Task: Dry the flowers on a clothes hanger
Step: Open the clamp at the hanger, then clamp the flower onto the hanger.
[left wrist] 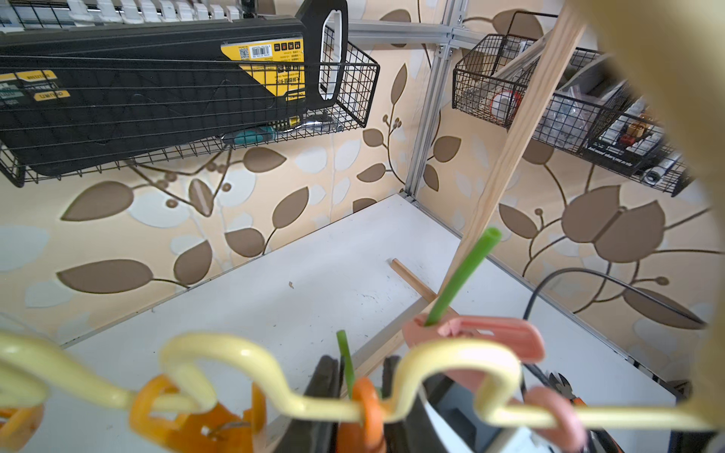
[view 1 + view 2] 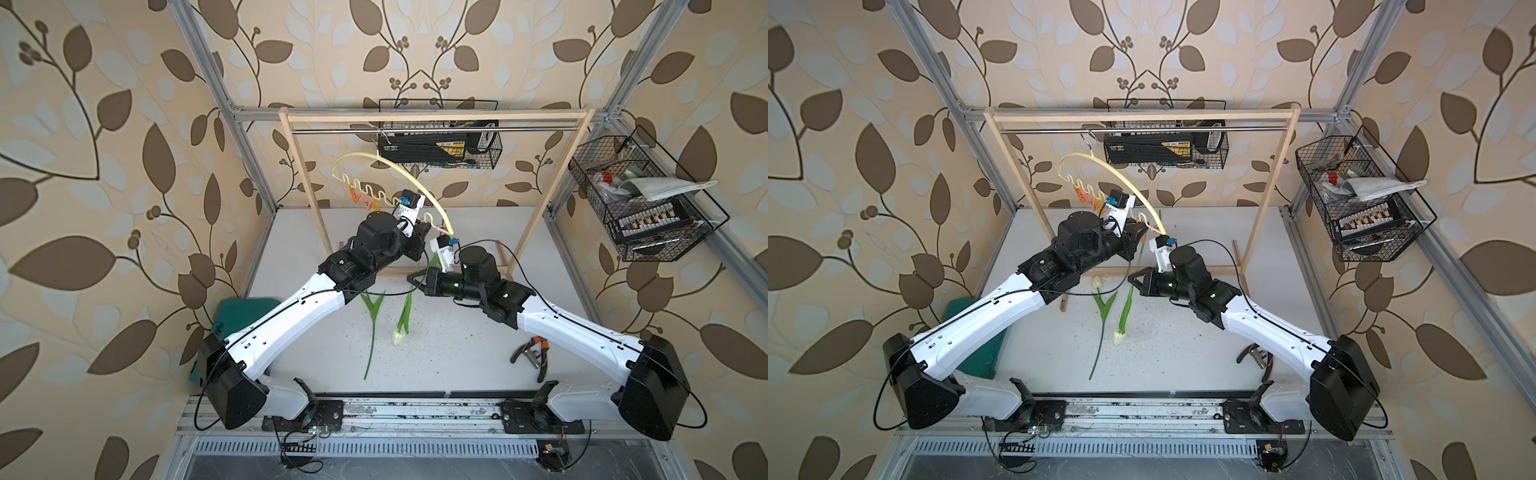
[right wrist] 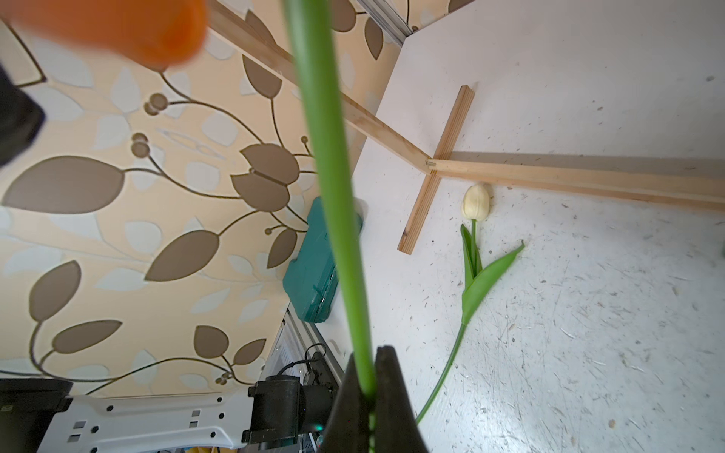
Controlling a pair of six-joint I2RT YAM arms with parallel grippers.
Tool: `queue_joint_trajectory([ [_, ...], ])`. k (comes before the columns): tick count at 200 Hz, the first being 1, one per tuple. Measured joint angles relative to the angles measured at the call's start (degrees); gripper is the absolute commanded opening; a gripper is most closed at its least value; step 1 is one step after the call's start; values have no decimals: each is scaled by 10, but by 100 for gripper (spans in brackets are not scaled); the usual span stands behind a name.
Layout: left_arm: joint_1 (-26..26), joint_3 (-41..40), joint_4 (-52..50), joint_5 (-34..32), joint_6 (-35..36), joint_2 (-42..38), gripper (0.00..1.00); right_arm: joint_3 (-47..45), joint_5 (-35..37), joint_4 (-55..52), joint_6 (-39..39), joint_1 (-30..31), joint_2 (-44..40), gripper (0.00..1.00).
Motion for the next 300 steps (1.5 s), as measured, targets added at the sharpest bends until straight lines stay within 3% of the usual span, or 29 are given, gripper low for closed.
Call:
queue_joint_trajectory([
  [214, 1, -1, 0, 9, -22, -3, 19, 15, -25, 39, -14, 0, -6, 0],
  [233, 1, -1, 0, 8, -22, -3, 25, 15, -25, 39, -14, 0, -6, 0],
  [275, 2, -1, 2, 7, -24, -3, 28, 15, -23, 37, -14, 0, -6, 0],
  [300, 2, -1, 3, 7, -25, -3, 36, 15, -23, 35, -14, 0, -6, 0],
])
